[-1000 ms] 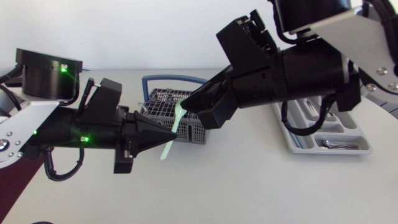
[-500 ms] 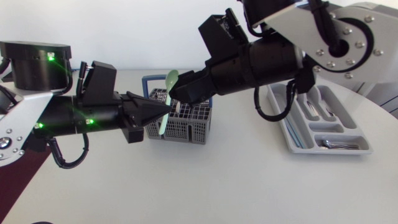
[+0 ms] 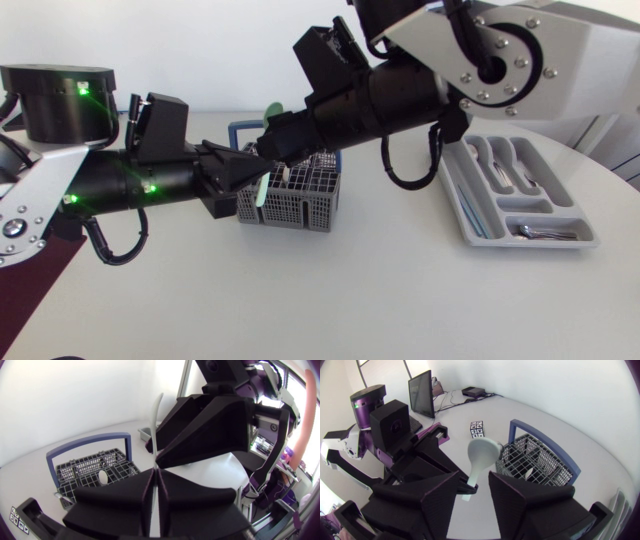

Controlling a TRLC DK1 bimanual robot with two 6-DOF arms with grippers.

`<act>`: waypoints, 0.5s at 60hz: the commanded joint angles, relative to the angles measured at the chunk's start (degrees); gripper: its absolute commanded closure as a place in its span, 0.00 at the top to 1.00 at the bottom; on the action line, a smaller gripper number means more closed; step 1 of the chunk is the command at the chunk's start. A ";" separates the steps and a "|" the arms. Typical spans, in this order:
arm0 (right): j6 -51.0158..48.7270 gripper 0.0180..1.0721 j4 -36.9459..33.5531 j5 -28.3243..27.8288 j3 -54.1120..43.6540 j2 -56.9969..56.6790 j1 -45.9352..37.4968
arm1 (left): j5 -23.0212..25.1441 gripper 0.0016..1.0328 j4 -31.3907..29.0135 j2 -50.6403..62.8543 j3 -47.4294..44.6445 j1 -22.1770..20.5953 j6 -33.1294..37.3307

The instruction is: Transfer all utensils from the basket to the drawer tray.

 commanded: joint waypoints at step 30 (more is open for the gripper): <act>1.68 0.12 0.33 -1.97 0.90 1.63 0.48 | -1.40 0.03 1.78 0.76 -0.39 -1.24 -2.03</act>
